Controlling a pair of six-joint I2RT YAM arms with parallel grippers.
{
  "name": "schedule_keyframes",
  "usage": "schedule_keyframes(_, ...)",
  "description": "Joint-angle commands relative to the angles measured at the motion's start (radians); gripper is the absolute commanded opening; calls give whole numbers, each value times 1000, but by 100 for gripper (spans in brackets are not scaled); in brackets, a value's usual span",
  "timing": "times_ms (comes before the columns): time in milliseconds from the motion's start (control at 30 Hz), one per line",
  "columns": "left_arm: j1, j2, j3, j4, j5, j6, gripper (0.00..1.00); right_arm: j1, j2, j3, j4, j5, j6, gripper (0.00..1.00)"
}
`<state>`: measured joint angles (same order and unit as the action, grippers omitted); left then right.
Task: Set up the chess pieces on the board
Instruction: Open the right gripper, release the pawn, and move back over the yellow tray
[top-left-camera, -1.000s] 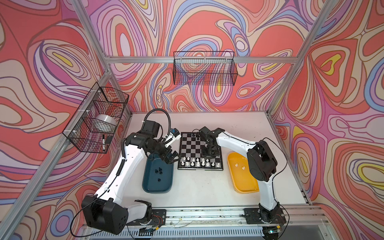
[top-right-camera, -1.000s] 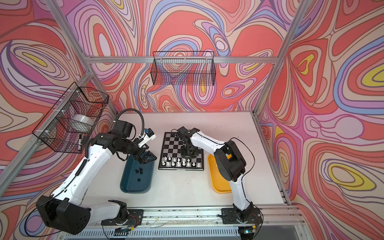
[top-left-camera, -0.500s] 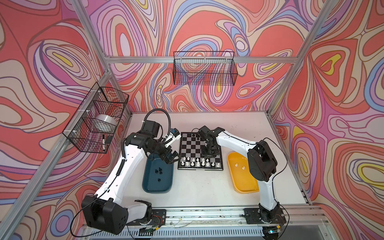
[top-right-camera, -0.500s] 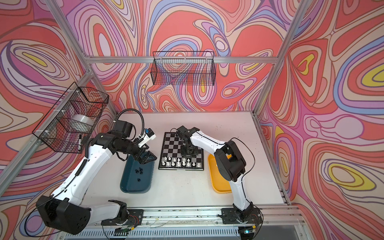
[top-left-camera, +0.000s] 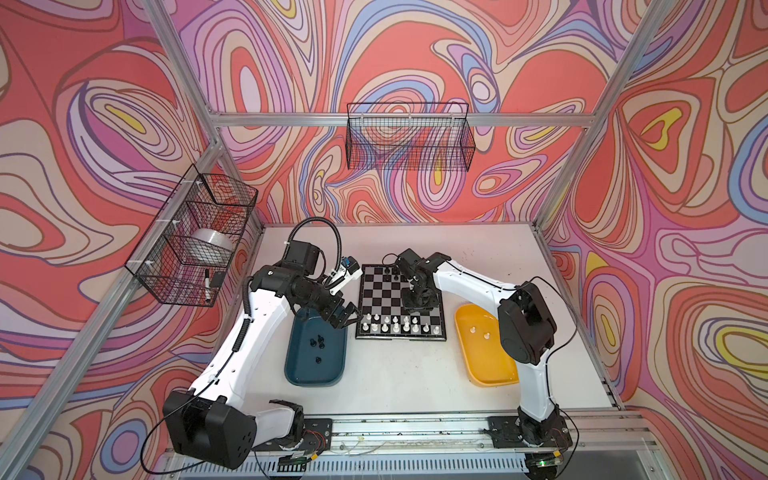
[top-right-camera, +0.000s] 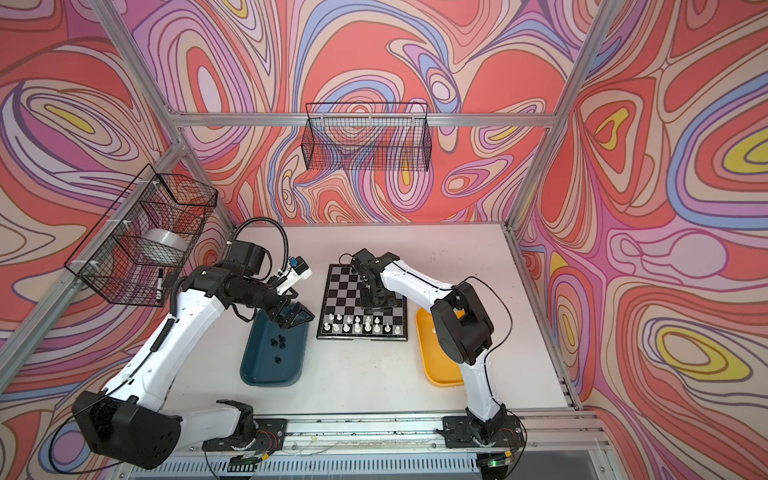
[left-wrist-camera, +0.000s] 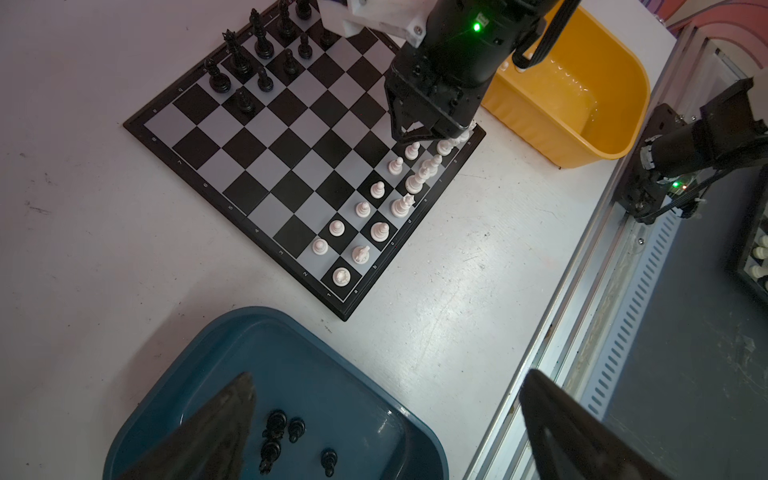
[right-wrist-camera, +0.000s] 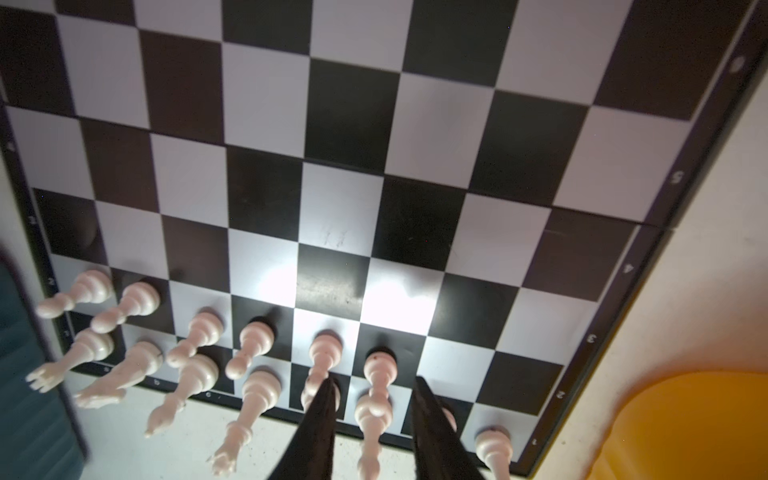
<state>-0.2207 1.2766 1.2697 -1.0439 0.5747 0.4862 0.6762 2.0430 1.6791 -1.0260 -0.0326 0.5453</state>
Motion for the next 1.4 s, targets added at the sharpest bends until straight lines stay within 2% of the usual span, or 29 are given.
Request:
schedule_keyframes(0, 8, -3, 17, -26, 54, 19, 100, 7, -75, 35, -8, 47, -8, 32)
schedule_keyframes(233, -9, 35, 64, -43, 96, 18, 96, -12, -189, -8, -29, 108, 12, 30)
schedule_keyframes(467, -87, 84, 128, -73, 58, 30, 93, -75, -387, -199, 3, 125, 60, 26)
schedule_keyframes(733, -168, 160, 204, -102, 39, 35, 87, -217, -590, -446, 32, 90, 116, 25)
schedule_keyframes(1100, -258, 246, 281, -123, 1, 57, 93, -321, -716, -637, 78, 79, 162, 25)
schedule_keyframes(1367, -275, 264, 298, -128, -7, 56, 94, -370, -729, -672, 99, 76, 150, 25)
